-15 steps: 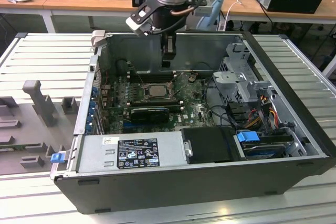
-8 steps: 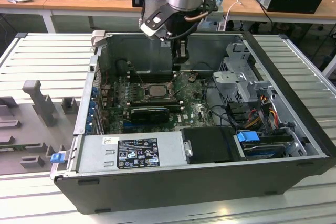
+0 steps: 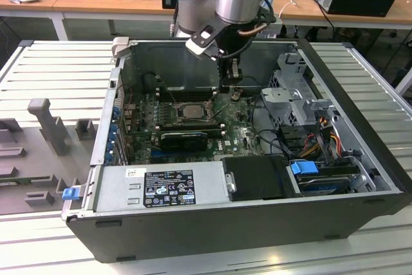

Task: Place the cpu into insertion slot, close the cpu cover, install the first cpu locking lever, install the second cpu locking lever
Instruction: 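Close the cpu cover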

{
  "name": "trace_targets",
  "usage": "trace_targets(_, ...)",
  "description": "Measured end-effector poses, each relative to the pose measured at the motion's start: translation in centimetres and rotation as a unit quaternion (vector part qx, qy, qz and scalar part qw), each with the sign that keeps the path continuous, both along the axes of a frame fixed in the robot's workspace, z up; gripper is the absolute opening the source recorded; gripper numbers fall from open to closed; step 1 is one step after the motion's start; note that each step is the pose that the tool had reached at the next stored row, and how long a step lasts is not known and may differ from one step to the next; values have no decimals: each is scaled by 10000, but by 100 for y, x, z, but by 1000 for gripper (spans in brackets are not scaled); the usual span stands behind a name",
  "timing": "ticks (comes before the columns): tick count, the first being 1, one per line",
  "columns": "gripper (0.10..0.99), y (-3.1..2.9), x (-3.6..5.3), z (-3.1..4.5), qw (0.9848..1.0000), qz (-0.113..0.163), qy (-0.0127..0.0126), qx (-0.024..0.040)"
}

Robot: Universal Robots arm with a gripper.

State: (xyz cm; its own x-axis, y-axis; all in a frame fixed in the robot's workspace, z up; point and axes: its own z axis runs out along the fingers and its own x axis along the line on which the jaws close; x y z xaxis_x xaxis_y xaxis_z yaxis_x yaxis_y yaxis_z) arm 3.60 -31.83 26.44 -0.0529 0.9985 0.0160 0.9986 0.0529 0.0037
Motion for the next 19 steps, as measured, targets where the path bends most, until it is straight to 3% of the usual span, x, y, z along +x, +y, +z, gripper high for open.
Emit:
trace_targets(3, 106, 10, 127, -20, 10000, 11, 1, -1)
trace_targets(9, 106, 12, 237, -41, 10000, 31, 1, -1)
trace_targets(14, 106, 12, 238, -136, 10000, 57, 0, -1)
trace_targets(19, 106, 12, 139, -143, 10000, 63, 0, -1)
